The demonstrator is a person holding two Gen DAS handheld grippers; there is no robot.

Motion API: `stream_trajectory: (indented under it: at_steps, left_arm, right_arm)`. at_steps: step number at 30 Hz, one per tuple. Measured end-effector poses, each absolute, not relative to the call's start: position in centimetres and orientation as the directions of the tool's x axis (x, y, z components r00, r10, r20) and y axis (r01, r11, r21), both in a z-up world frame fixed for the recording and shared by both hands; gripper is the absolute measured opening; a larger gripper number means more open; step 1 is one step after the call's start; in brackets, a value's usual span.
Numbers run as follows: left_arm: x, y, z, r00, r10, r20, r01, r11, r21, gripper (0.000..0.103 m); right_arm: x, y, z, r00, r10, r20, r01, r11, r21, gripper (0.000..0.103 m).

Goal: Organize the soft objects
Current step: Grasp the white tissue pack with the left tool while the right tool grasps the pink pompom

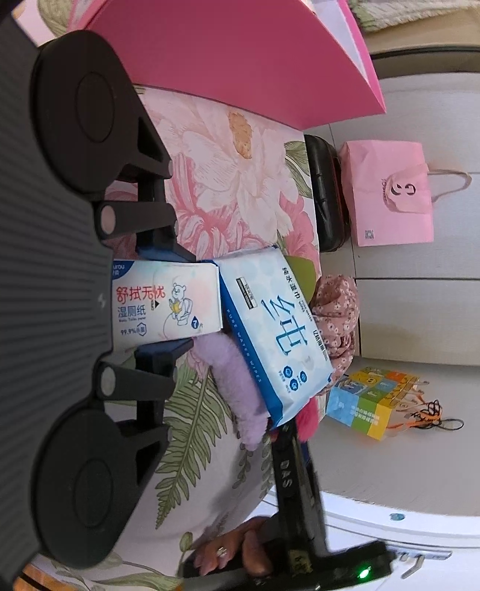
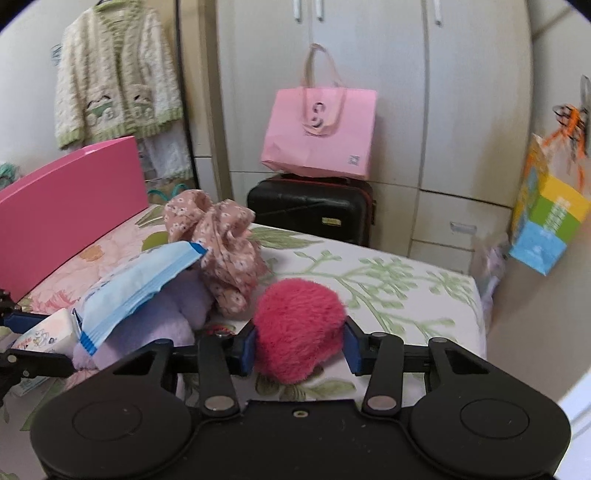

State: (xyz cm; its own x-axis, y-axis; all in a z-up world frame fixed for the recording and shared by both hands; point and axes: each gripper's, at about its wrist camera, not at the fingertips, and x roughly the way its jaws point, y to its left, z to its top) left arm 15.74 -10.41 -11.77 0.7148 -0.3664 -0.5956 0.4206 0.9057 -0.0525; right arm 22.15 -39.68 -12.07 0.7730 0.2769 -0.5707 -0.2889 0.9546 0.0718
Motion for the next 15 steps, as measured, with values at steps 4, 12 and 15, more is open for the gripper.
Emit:
stream_trajectory:
  at_steps: [4, 12, 15]
  left_arm:
    - [15.3, -9.5, -11.6, 0.718, -0.369, -0.591, 0.392, 0.915, -0.095, 0.04]
    - [13.8, -8.1, -10.9, 0.726, -0.374, -0.577, 0.369, 0.92, -0.132, 0.04]
    - [13.1, -7.8, -10.4, 0.724, -0.381, -0.575, 0.375, 0.917, -0.136, 0.04]
  right_arm:
    - [20.5, -40.5, -12.1, 0.781, 0.253, -0.57, -0.235, 0.966, 0.107, 0.05]
    - [16.6, -40.9, -11.1, 0.805, 0.191, -0.562, -0.159, 0.982, 0.106, 0.05]
    - [15.5, -40.8, -10.7, 0.796, 0.166, -0.581, -0.138, 0.986, 0.093, 0.05]
